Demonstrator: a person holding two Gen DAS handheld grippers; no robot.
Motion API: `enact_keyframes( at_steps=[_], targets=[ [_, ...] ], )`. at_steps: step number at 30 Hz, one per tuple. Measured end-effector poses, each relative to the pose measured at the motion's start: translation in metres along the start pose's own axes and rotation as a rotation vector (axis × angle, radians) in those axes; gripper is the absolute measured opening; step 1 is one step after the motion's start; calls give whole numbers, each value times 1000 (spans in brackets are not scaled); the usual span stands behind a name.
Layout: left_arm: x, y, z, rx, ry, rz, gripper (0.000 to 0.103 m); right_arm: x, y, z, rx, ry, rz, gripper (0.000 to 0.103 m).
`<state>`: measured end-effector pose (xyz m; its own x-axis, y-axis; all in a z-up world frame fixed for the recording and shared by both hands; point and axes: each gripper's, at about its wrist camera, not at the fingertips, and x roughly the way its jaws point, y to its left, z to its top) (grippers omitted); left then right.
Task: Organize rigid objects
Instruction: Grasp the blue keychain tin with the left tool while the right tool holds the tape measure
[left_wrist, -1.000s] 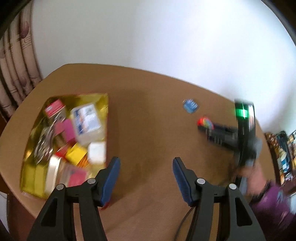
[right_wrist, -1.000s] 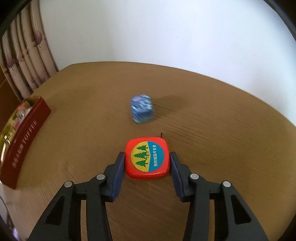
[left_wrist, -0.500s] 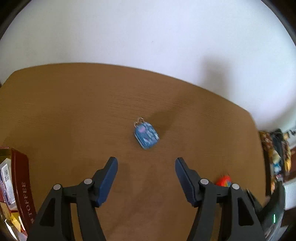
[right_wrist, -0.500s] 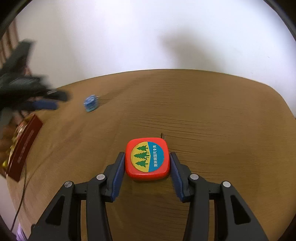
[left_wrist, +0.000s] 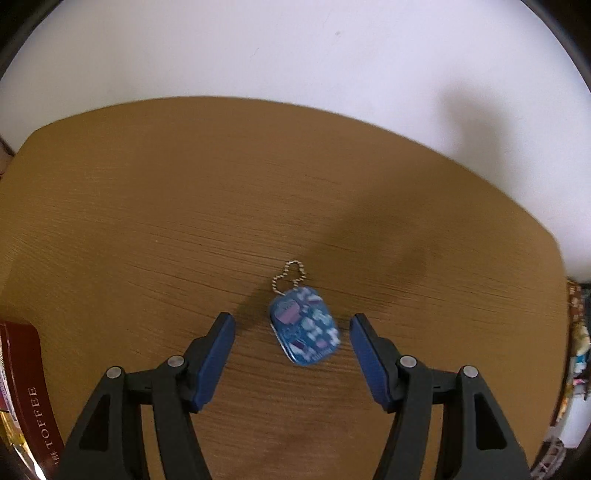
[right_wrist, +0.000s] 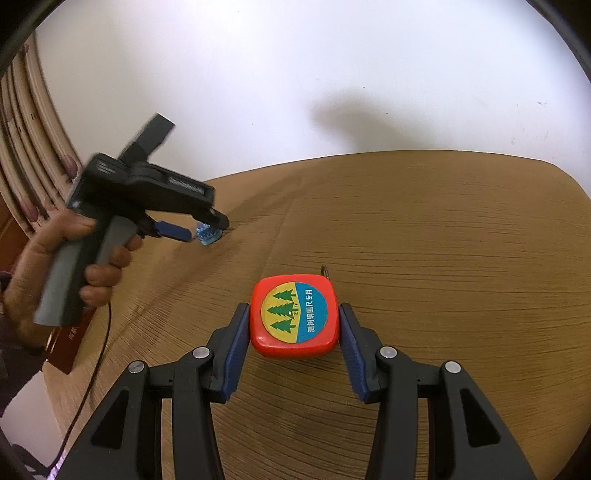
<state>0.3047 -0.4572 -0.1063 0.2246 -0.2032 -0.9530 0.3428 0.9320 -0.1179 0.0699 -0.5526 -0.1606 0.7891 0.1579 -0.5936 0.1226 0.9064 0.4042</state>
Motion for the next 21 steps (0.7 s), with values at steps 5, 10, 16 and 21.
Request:
enact_keyframes(
  at_steps=[5,10,16,21],
  targets=[
    [-2,2,1,-21,-48,-1,31,3,-2,1,20,5,6,44],
    [-29,16,-37,-12,-53,-96,31,4,-14,2,38,5,4,44],
    [-106,68,-127,-37,-122,-168,31,8,-14,2,30,24,-24,44],
    [-169,155,-162,-82,-229,-24,31,17,-8,2,5,57,-67,44]
  ],
)
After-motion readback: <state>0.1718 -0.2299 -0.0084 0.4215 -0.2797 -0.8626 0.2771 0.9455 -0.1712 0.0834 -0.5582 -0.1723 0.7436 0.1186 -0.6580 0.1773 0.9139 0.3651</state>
